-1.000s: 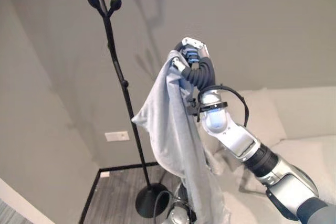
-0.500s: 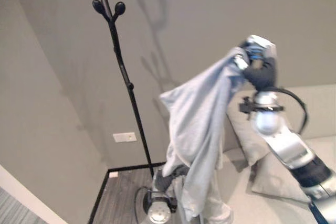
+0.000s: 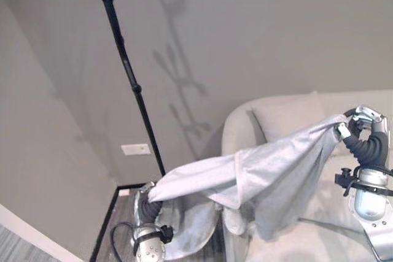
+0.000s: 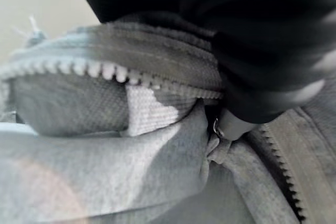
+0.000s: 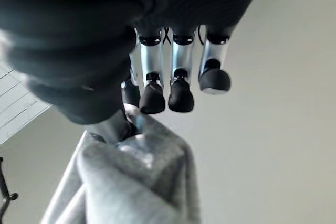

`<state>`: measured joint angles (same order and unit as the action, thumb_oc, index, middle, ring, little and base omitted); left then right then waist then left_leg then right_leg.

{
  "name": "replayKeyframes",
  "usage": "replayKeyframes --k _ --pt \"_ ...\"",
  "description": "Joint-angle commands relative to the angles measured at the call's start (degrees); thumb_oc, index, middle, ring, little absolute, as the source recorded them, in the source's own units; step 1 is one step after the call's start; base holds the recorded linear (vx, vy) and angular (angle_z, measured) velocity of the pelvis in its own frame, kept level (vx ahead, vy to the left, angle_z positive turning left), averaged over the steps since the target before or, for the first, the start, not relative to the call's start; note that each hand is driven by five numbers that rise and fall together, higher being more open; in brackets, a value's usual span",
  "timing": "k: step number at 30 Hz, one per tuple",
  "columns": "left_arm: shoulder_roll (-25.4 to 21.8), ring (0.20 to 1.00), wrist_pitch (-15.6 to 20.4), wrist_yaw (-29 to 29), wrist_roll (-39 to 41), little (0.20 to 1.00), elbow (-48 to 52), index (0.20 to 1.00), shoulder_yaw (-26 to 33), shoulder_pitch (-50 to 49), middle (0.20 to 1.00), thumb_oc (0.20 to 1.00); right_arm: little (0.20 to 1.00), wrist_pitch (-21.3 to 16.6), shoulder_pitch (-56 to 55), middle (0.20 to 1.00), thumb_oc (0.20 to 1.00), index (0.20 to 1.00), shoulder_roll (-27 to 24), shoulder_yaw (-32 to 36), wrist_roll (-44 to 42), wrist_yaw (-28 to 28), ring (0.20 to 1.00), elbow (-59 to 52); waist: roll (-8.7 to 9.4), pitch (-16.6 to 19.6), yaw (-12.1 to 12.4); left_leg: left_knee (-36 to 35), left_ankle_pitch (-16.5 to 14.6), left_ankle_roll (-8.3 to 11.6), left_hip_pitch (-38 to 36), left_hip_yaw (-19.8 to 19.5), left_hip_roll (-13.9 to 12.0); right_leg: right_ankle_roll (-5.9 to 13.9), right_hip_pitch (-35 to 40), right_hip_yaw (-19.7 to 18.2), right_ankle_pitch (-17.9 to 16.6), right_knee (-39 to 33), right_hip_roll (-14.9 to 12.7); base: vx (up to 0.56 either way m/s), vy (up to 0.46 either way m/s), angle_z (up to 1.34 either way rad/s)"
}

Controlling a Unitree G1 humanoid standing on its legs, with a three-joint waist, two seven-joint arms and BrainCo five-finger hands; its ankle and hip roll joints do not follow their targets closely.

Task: Hang the clothes on the sofa on the clothes rack.

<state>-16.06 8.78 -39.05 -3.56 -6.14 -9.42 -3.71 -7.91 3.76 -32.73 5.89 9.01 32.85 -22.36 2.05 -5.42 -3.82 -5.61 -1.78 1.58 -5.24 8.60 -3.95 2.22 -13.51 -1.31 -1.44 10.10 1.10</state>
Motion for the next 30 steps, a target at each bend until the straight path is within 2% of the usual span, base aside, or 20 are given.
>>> replayKeyframes --k 1,4,5,6,7,8,10,11,13,14,18,19,21,22,24,25,26,27,29,30 --pt "-4.11 0.2 4.99 0.78 -3.7 0.2 2.62 0.2 1.68 3.79 0.2 0.2 0.2 -4.73 0.68 0.2 0.2 0.2 0.67 7.36 2.78 1.31 0.2 -3.34 3.44 -0.66 0.55 11.37 -5.68 -0.62 2.57 -2.83 3.46 3.5 8.44 -6.2 3.21 -1.81 -2.84 0.01 -0.105 0.37" --pt "-4.34 0.2 5.92 0.37 -4.47 0.2 3.69 0.2 -0.11 5.28 0.2 0.2 0.2 -4.53 -1.13 0.2 0.2 0.2 0.43 7.93 4.37 2.95 0.2 -3.34 3.74 -0.64 -1.21 13.01 -5.07 1.41 6.3 -1.97 -0.78 3.93 8.81 -4.36 3.15 -3.5 -5.68 0.01 0.081 0.85" --pt "-4.57 0.2 6.52 -0.16 -5.47 0.2 4.24 0.2 -1.41 5.67 0.2 0.2 0.2 -4.44 -1.02 0.2 0.2 0.2 0.32 7.2 6.1 4.55 0.2 -3.95 3.51 0.38 -1.81 10.18 -2.27 2.55 6.28 -1.86 -5.26 4.65 8.72 -4.13 3.3 -4.37 -7.6 0.09 0.153 0.84" --pt "-4.55 0.2 6.57 -0.25 -5.53 0.2 4.14 0.2 -1.47 5.7 0.2 0.2 0.2 -4.44 -1.03 0.2 0.2 0.2 0.32 7.16 6.19 4.66 0.2 -3.92 3.46 0.52 -1.85 9.74 -2.02 2.67 6.2 -1.88 -5.33 4.6 8.66 -4.05 3.28 -4.45 -7.52 0.11 0.178 0.64" --pt "-4.68 0.2 6.81 -0.82 -5.8 0.2 4.01 0.2 -2.36 6.36 0.2 0.2 0.2 -4.54 -0.31 0.2 0.2 0.2 0.07 6.41 6.65 5.48 0.2 -3.92 3.43 0.86 -1.99 8.52 0.05 3.53 6.59 -2.34 -7.76 4.92 8.43 -4.32 3.37 -4.77 -8.39 0.1 0.241 0.18" --pt "-5.23 0.2 7.0 -1.83 -6.55 0.2 3.1 0.2 -4.88 8.94 0.2 0.2 0.2 -4.06 1.37 0.2 0.2 0.2 -0.83 4.58 8.17 7.42 0.2 -3.7 3.51 1.23 -2.31 6.09 4.32 5.12 7.58 -3.16 -12.75 5.76 7.97 -5.36 3.76 -5.73 -10.13 0.1 0.24 0.05" --pt "-5.38 0.2 7.07 -2.57 -7.32 0.2 2.23 0.2 -6.1 10.7 0.2 0.2 0.2 -3.54 2.4 0.2 0.2 0.2 -1.53 3.68 9.52 8.55 0.2 -3.54 3.18 1.51 -2.48 4.52 6.93 6.11 7.88 -3.68 -14.88 5.96 7.76 -5.95 4.07 -6.29 -10.43 0.13 0.318 0.03" --pt "-5.53 0.2 7.23 -3.02 -8.36 0.2 1.88 0.2 -8.21 13.44 0.2 0.2 0.2 -2.65 3.28 0.2 0.2 0.2 -2.6 2.64 11.51 9.74 0.2 -3.77 2.57 1.91 -2.93 3.94 11.15 7.49 8.36 -3.8 -17.84 6.72 8.23 -6.93 4.36 -7.74 -12.17 0.16 0.369 -0.05" --pt "-5.36 0.2 7.48 -3.63 -8.83 0.2 1.78 0.2 -9.27 15.22 0.2 0.2 0.2 -2.42 3.83 0.2 0.2 0.2 -3.12 2.23 12.18 10.68 0.2 -3.76 1.98 1.85 -2.9 3.83 13.13 8.13 8.68 -3.88 -18.53 7.01 8.84 -7.22 4.04 -8.91 -12.94 0.16 0.376 0.02" --pt "-5.28 0.2 7.53 -3.96 -9.18 0.2 2.0 0.2 -10.03 16.38 0.2 0.2 0.2 -2.26 4.04 0.2 0.2 0.2 -3.17 1.87 12.32 11.17 0.2 -3.82 1.52 1.86 -2.84 4.44 13.21 8.56 8.97 -4.11 -18.53 7.31 9.26 -7.5 3.8 -9.65 -13.92 0.24 0.527 0.19" --pt "-4.18 0.2 8.3 -1.82 -9.38 0.2 0.68 0.2 -14.08 19.8 0.2 0.2 0.2 -0.87 2.7 0.2 0.2 0.2 -2.05 3.38 13.6 11.65 0.2 -3.92 -0.04 1.8 -4.02 9.28 4.29 9.26 10.9 -0.35 -15.86 9.13 11.59 -7.19 0.04 -13.74 -19.63 0.24 0.494 -0.24" --pt "-5.07 0.2 8.77 -1.77 -9.87 0.2 -0.13 0.2 -15.62 21.04 0.2 0.2 0.2 0.22 1.71 0.2 0.2 0.2 -0.75 3.6 14.73 11.5 0.2 -3.67 0.1 1.26 -4.71 12.37 0.34 8.53 13.53 0.31 -12.47 9.83 10.47 -6.57 -6.5 -14.11 -22.81 0.21 0.582 0.18" --pt "-6.77 0.2 8.84 -1.57 -11.01 0.2 -0.27 0.2 -16.54 21.52 0.2 0.2 0.2 0.69 0.76 0.2 0.2 0.2 0.73 3.77 16.24 12.0 0.2 -3.55 0.68 1.53 -5.0 12.47 -1.72 6.69 14.81 1.45 -10.05 10.63 7.87 -6.81 -15.33 -13.63 -24.74 0.13 0.38 0.38" --pt "-6.87 0.2 8.86 -1.58 -10.99 0.2 -0.28 0.2 -16.55 21.58 0.2 0.2 0.2 0.68 0.8 0.2 0.2 0.2 0.82 3.77 16.28 12.04 0.2 -3.54 0.93 1.72 -4.93 12.42 -1.31 6.49 15.2 1.58 -9.8 10.74 7.42 -7.08 -15.92 -13.87 -24.98 0.07 0.245 0.22" --pt "-8.54 0.2 9.17 -2.41 -10.88 0.2 0.53 0.2 -16.23 22.05 0.2 0.2 0.2 1.27 1.3 0.2 0.2 0.2 1.69 2.85 17.03 12.29 0.2 -2.89 0.57 1.81 -4.6 10.88 -1.78 4.49 15.28 3.02 -7.77 10.8 4.73 -5.17 -21.56 -13.66 -26.32 0.07 0.383 0.01" --pt "-9.82 0.2 9.47 -3.18 -11.41 0.2 1.51 0.2 -16.12 22.63 0.2 0.2 0.2 0.96 2.23 0.2 0.2 0.2 1.84 2.0 16.77 12.57 0.2 -2.48 -0.05 1.83 -4.53 9.13 -2.4 3.06 14.5 5.15 -6.44 10.89 3.81 -1.32 -21.81 -13.38 -25.83 0.06 0.51 -0.24" --pt "-10.78 0.2 9.58 -3.22 -12.4 0.2 2.17 0.2 -15.89 22.69 0.2 0.2 0.2 0.81 2.12 0.2 0.2 0.2 1.87 2.16 16.42 12.39 0.2 -2.59 -0.19 1.83 -4.84 8.25 -2.56 2.34 14.06 5.98 -5.38 10.57 4.03 -0.43 -20.35 -12.69 -24.4 0.02 0.387 -0.27" --pt "-10.88 0.2 9.55 -3.22 -12.43 0.2 2.26 0.2 -15.82 22.65 0.2 0.2 0.2 0.81 2.17 0.2 0.2 0.2 1.94 2.15 16.4 12.36 0.2 -2.63 0.04 1.86 -4.95 7.92 -2.03 2.24 14.13 6.02 -5.13 10.55 3.7 -0.56 -20.42 -12.46 -24.59 0.02 0.411 -0.34" --pt "-15.17 0.2 9.21 -2.65 -17.31 0.2 4.73 0.2 -13.2 21.83 0.2 0.2 0.2 -0.17 0.81 0.2 0.2 0.2 1.28 4.29 16.91 11.6 0.2 -2.45 -0.3 2.36 -5.13 4.77 -2.45 0.51 11.88 7.8 -2.49 9.76 4.39 -1.72 -14.11 -10.11 -18.34 0.03 0.428 -0.22" --pt "-15.28 0.2 9.12 -2.59 -17.36 0.2 4.98 0.2 -13.07 21.64 0.2 0.2 0.2 -0.22 0.8 0.2 0.2 0.2 1.35 4.26 16.89 11.58 0.2 -2.49 -0.16 2.31 -5.07 4.51 -2.06 0.49 11.77 7.99 -2.44 9.69 4.14 -1.94 -14.09 -9.82 -18.34 0.01 0.267 -0.2"
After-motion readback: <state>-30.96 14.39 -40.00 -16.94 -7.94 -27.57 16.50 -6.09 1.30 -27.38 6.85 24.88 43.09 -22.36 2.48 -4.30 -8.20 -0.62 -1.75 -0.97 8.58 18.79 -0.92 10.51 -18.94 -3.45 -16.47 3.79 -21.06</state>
